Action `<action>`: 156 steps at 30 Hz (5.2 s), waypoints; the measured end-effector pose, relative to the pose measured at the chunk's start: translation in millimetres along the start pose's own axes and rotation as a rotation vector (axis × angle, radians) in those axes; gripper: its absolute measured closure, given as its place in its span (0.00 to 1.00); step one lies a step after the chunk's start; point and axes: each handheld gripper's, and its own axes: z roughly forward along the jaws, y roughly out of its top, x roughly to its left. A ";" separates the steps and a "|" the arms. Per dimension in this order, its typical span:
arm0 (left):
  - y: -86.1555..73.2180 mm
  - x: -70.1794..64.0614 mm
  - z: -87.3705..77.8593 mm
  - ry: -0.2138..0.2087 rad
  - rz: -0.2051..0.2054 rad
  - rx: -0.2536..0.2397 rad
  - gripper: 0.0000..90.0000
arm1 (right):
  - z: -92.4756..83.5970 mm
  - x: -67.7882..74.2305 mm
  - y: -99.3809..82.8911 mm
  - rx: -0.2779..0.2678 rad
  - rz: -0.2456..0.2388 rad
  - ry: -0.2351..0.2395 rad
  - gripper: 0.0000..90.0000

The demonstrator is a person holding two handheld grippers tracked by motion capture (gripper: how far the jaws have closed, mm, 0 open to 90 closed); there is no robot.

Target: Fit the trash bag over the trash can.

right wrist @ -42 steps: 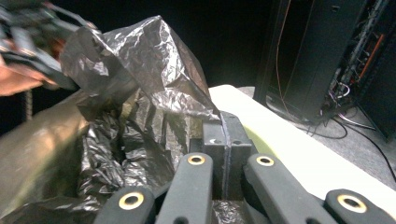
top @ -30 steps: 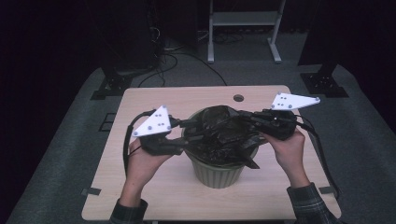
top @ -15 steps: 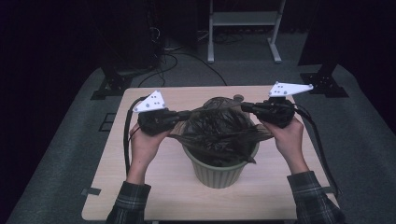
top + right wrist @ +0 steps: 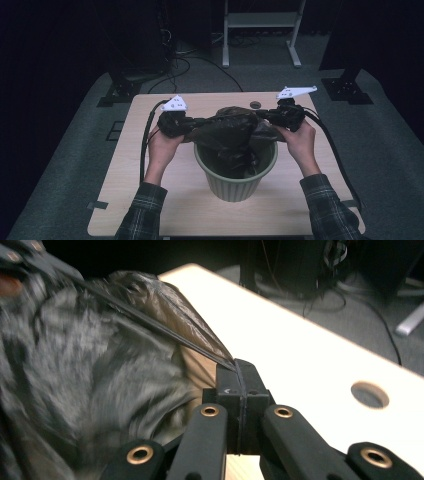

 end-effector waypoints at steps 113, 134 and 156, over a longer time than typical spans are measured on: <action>-53.7 7.1 -73.0 0.059 -0.154 -0.191 0.42 | -133.7 37.6 -85.6 -0.271 -0.133 0.261 0.55; -46.2 -74.4 -103.7 -0.097 -0.102 -0.217 0.12 | -113.0 84.3 -81.4 -0.181 -0.110 0.351 0.28; -71.0 -108.9 -72.5 -0.077 -0.040 -0.210 0.09 | -98.3 93.7 -91.7 -0.160 -0.120 0.272 0.18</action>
